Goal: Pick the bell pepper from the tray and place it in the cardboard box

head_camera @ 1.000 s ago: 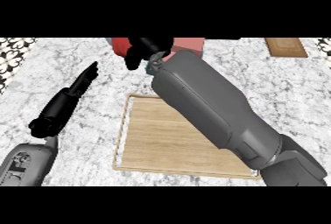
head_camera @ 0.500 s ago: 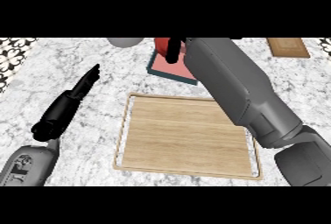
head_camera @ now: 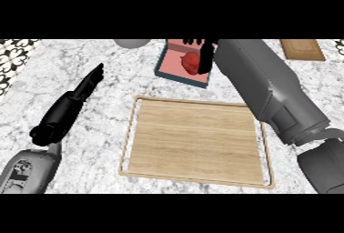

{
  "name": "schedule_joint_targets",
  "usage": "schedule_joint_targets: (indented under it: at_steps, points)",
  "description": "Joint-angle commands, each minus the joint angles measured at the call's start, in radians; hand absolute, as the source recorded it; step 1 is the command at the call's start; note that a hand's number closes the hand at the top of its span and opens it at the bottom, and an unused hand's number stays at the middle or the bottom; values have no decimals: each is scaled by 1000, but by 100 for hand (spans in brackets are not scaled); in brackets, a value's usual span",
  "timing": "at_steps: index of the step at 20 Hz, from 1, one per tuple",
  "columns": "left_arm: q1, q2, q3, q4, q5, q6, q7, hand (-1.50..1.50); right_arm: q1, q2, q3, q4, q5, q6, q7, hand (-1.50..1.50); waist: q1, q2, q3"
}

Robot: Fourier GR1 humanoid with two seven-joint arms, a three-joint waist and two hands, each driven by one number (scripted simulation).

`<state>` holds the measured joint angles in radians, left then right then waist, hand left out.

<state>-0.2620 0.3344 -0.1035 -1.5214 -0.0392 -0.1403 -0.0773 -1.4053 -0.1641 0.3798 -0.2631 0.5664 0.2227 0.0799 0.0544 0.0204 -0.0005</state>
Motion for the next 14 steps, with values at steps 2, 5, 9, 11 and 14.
schedule_joint_targets:
  at_steps: [2,5,9,11,14]
  points:
    - [-10,-38,-12,-34,-4,22,56,0,1,-14,-41,27,-29,64,-181,-150,-5,-2,1]
    - [-9,12,29,-1,3,-9,1,0,10,-24,-138,-16,-111,-45,-256,-150,-6,0,1]
    - [22,-12,10,-4,-4,7,3,0,50,-2,-402,-55,-367,-134,-295,-150,-15,-3,6]
    - [20,-2,10,-2,15,-25,-3,0,32,-10,-498,-39,-451,-154,-265,-150,-1,4,4]
    - [-1,6,20,-1,5,-19,4,0,45,-20,-584,-4,-529,-166,-235,-150,-6,1,2]
